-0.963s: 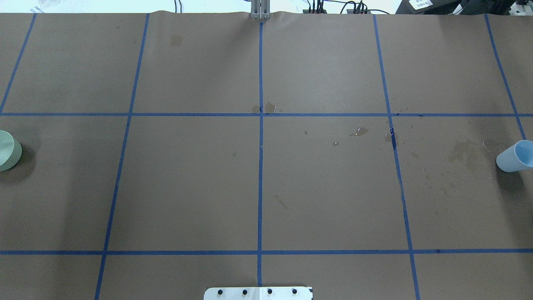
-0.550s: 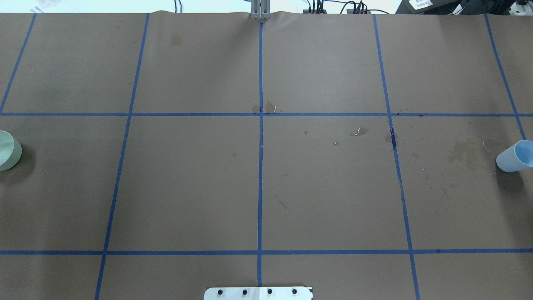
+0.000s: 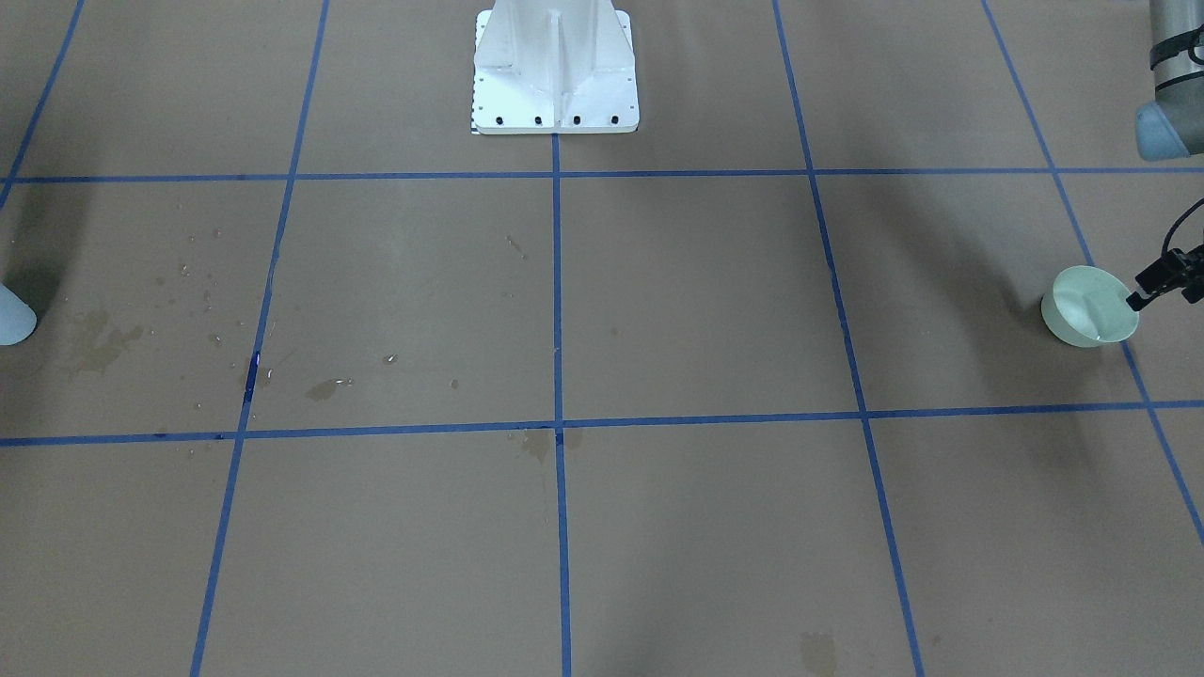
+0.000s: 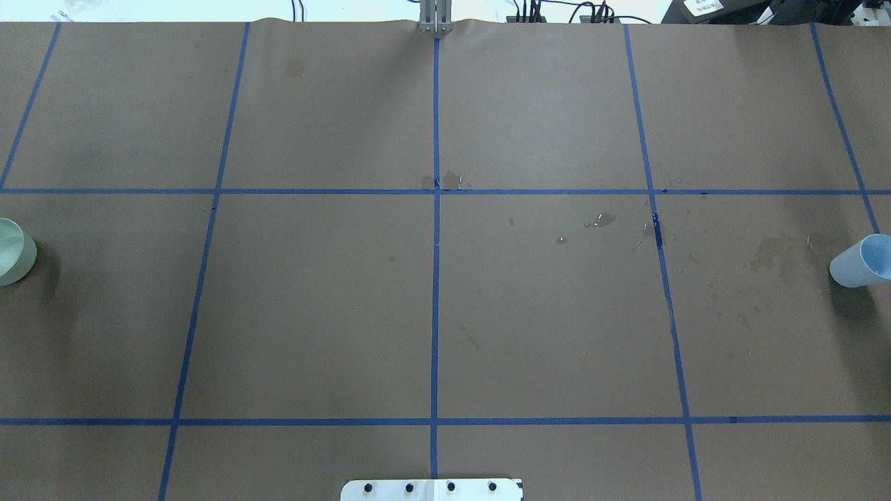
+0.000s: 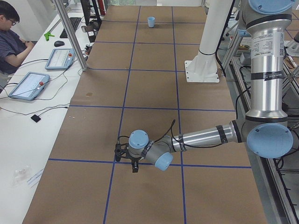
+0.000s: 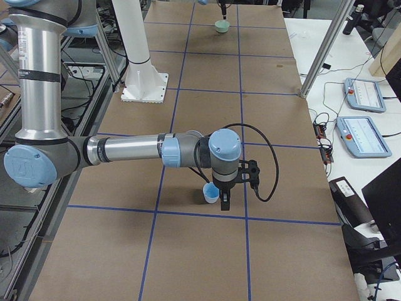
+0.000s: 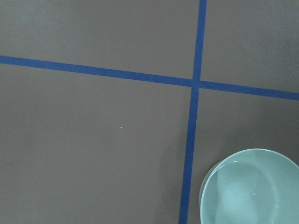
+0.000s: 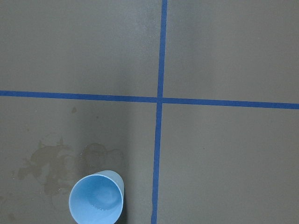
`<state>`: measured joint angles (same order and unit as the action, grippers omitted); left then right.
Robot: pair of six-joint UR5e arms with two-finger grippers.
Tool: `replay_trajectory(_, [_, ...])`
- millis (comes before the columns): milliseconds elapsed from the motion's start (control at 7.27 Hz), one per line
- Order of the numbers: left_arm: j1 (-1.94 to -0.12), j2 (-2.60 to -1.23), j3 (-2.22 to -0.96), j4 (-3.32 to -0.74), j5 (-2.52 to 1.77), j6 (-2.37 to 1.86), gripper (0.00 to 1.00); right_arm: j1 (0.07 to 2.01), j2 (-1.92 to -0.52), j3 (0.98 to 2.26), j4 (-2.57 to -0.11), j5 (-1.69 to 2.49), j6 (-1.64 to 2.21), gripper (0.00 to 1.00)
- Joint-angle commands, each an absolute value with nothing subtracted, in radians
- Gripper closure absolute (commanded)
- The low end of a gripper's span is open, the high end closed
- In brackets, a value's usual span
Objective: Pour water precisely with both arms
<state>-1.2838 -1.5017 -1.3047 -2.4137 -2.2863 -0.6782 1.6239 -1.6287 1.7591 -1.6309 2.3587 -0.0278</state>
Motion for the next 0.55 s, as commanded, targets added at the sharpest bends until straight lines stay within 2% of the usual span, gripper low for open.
replay_trajectory(0, [-1.237, -1.519, -1.285, -2.419, -2.283, -0.686, 0.00, 1.615, -1.623, 1.759, -1.635, 2.359, 0.000, 0.01])
replay_trajectory(138, [-1.221, -1.519, -1.285, -2.419, -2.283, -0.686, 0.02, 1.615, -1.623, 1.759, -1.635, 2.381, 0.023, 0.01])
replay_trajectory(275, [-1.218, -1.517, -1.285, -2.419, -2.284, -0.687, 0.44, 1.615, -1.623, 1.761, -1.637, 2.394, 0.023, 0.01])
replay_trajectory(412, [-1.218, -1.517, -1.285, -2.421, -2.284, -0.684, 0.99, 1.614, -1.623, 1.761, -1.638, 2.395, 0.023, 0.01])
